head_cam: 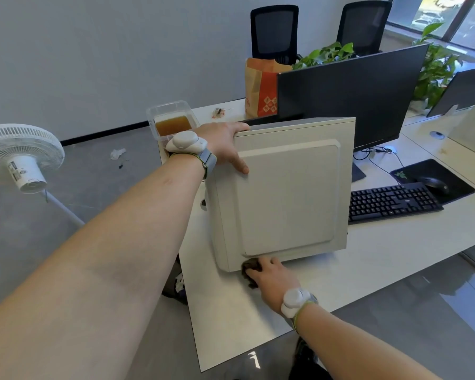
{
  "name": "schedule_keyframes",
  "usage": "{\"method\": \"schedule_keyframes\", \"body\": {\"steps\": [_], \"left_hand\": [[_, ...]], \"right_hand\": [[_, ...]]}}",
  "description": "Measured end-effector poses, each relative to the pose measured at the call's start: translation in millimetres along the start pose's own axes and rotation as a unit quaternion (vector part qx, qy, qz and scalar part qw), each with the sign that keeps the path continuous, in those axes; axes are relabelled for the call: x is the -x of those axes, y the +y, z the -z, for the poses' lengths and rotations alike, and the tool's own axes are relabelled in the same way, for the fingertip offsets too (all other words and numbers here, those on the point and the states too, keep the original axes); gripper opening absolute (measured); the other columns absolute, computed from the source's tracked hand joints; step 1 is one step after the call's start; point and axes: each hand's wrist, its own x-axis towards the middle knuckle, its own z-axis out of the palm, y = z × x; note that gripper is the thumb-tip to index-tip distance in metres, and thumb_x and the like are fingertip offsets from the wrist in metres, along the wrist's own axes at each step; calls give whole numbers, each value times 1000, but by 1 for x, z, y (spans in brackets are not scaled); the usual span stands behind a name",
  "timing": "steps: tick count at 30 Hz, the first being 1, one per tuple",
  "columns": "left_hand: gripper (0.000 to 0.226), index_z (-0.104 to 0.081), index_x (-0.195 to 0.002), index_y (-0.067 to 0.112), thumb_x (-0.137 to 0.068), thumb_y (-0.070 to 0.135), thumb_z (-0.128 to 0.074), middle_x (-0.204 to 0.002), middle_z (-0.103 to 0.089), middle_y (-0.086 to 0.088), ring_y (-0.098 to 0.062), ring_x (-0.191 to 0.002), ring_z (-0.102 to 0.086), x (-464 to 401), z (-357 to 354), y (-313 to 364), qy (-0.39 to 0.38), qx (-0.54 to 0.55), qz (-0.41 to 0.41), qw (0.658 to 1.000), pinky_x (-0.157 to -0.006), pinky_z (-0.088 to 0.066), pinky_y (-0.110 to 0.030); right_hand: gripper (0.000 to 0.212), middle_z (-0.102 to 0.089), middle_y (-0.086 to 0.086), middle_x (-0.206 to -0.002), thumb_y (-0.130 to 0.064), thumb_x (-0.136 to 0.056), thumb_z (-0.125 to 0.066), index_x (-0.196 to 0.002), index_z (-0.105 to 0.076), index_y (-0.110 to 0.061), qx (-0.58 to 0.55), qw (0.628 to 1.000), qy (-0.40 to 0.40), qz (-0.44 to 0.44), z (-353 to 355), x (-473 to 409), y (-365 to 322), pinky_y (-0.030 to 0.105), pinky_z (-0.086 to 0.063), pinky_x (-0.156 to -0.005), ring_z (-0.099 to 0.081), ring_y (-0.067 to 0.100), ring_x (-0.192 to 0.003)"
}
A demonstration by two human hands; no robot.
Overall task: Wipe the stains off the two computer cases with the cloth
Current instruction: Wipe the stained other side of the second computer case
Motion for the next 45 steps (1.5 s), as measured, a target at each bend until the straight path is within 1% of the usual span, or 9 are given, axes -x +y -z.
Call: {"method": "schedule_keyframes", "body": {"steps": [4, 11, 18, 24, 28, 31, 35, 40, 45], "left_hand": [[106, -44, -146, 48, -53, 64, -92, -134, -64, 9, -23, -117, -61, -1, 0, 1, 3, 0, -7, 1000, -86, -49, -31], [105, -45, -146, 48, -54, 64, -92, -135, -63, 10, -23, -118, -60, -1, 0, 3, 10, -2, -2, 1000, -84, -49, -32], [107, -44, -145, 50, -50, 67, -92, -132, -64, 11, -23, -115, -61, 5, 0, 8, 6, -9, 8, 1000, -86, -53, -34], [104, -45, -144, 51, -52, 67, -92, -130, -65, 10, -22, -112, -61, 8, 1, 8, 9, -7, 3, 1000, -80, -51, -32], [107, -45, -145, 51, -50, 67, -92, -133, -64, 10, -23, -114, -61, 8, 1, 11, 7, -5, 4, 1000, -80, -49, -32], [107, -44, -146, 50, -51, 67, -92, -134, -64, 9, -23, -115, -60, 7, 1, 10, 7, -9, 9, 1000, -84, -51, -33], [105, -45, -144, 49, -52, 67, -92, -131, -64, 9, -23, -112, -61, 10, 1, 11, 7, -8, 11, 1000, -88, -55, -36], [106, -45, -144, 51, -51, 68, -91, -130, -65, 10, -22, -111, -61, 11, 1, 12, 4, -7, 11, 1000, -86, -55, -36], [105, -44, -147, 49, -54, 64, -92, -134, -63, 7, -24, -117, -60, 10, 0, 11, 10, -18, 10, 1000, -81, -47, -31]], "right_hand": [[55, -44, 6, -124, -13, -88, -48, -137, -43, -35, -180, 958, 104, -198, -10, 18, 19, 41, -55, -80, -52, 34, -108], [48, -46, 12, -134, -7, -91, -48, -138, -49, -15, -516, 655, 307, -458, 21, 13, 72, 46, -48, -98, -54, 35, -106], [63, -50, 15, -126, -26, -72, -84, -119, -41, -23, -583, 639, 204, -459, 9, -15, 37, 54, -51, -100, -59, 40, -110], [36, -68, 7, -104, -12, -78, -64, -114, -60, -13, -528, 783, 43, -327, 7, -8, -6, 41, -58, -85, -66, 28, -96], [22, -70, 12, -84, -7, -79, -63, -101, -66, -8, -659, 575, 217, -433, 23, 1, 20, 43, -59, -74, -67, 27, -76], [37, -63, 9, -110, -15, -87, -60, -123, -54, -18, -639, 480, 345, -493, 31, 1, 59, 43, -53, -93, -63, 29, -94], [59, -58, 13, -130, -15, -83, -61, -139, -46, -24, -642, 508, 295, -492, 20, -10, 74, 52, -53, -101, -61, 36, -111], [34, -66, 18, -105, -2, -78, -72, -105, -54, -12, -675, 578, 180, -422, 12, -4, 46, 55, -60, -84, -68, 36, -93], [47, -68, 9, -111, -9, -82, -64, -126, -59, -26, -647, 508, 325, -468, 24, -1, 100, 45, -56, -94, -65, 30, -99]]}}
